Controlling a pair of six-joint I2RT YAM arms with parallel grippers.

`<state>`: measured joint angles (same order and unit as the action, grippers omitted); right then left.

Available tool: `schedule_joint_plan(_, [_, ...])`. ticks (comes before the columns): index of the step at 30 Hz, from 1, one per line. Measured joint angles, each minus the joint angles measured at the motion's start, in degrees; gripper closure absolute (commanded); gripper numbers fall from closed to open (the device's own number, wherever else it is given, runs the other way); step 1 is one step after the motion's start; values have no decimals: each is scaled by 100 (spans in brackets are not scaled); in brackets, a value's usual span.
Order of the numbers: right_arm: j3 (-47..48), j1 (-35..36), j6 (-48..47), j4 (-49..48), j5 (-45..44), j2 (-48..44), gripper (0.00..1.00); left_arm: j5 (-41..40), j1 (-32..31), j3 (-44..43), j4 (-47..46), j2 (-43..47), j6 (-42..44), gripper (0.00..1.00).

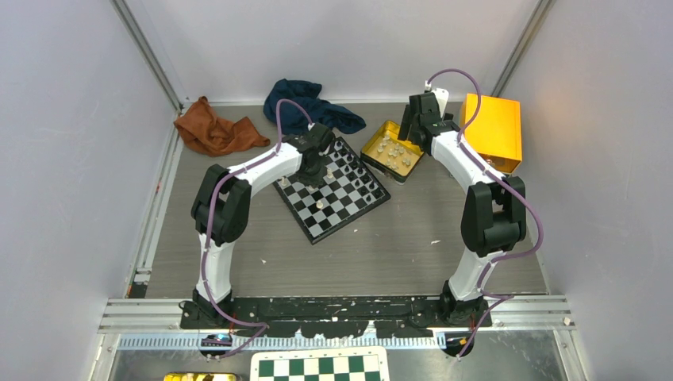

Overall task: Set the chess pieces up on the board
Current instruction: Pick up the chess piece from the chessboard.

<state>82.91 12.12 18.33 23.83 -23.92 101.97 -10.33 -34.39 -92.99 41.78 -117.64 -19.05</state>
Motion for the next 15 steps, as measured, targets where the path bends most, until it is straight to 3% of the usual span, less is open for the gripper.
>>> schedule_joint_plan(15, [0,2,2,17,2,-39,14,-136,0,304,11,304,0,88])
